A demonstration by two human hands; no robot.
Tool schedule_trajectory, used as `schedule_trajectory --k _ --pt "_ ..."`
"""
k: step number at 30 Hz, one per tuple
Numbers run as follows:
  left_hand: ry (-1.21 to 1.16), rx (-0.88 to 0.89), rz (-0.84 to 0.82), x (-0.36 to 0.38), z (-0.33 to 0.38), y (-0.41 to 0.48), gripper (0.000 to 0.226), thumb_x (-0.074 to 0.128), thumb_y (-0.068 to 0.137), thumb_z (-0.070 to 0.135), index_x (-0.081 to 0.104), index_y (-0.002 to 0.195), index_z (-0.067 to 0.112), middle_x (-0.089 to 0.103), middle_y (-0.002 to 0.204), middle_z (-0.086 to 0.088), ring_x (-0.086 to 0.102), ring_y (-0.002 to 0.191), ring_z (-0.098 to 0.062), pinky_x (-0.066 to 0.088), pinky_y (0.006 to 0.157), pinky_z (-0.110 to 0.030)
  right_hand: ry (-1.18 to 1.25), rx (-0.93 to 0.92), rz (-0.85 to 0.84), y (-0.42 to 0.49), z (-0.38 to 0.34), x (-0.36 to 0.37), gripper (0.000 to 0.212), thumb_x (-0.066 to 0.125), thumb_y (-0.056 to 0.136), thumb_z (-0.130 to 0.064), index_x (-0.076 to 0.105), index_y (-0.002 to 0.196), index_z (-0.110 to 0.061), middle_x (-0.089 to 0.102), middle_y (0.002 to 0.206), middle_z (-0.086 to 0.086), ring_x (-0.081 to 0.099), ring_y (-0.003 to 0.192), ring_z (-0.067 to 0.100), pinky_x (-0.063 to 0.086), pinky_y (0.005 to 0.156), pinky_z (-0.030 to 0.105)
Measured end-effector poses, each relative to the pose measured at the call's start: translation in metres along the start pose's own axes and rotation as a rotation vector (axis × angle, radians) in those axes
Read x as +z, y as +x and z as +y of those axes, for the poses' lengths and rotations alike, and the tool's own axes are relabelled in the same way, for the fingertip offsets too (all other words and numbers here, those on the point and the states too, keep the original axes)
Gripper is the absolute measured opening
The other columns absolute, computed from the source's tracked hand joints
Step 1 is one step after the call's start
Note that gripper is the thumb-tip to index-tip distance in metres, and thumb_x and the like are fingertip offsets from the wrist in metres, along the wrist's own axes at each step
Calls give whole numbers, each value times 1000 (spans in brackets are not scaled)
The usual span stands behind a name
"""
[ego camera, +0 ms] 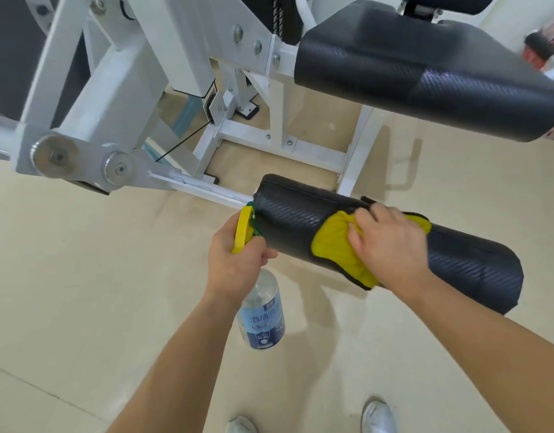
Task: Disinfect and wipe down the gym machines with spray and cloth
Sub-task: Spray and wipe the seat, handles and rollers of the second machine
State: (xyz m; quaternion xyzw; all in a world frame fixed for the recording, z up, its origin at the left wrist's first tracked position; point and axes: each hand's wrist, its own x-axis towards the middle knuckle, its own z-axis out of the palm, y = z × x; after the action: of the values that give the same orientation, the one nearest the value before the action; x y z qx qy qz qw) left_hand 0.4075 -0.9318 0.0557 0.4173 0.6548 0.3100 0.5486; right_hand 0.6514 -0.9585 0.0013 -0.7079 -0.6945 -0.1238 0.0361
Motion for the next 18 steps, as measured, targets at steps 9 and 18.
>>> schedule_trajectory --k 9,18 --pt "23 8 -31 -3 1 1 41 50 90 -5 70 100 30 70 82 -6 74 65 -13 53 61 -21 124 236 -32 29 -35 -1 21 54 97 -28 57 84 -12 54 81 10 56 72 33 42 55 38" --pt "42 75 -3 2 -1 4 41 50 86 -11 72 95 23 73 80 -9 75 67 -23 55 60 -22 407 35 -254 133 -122 -1 39 29 106 -35 61 115 -15 60 114 9 56 106 30 42 82 41"
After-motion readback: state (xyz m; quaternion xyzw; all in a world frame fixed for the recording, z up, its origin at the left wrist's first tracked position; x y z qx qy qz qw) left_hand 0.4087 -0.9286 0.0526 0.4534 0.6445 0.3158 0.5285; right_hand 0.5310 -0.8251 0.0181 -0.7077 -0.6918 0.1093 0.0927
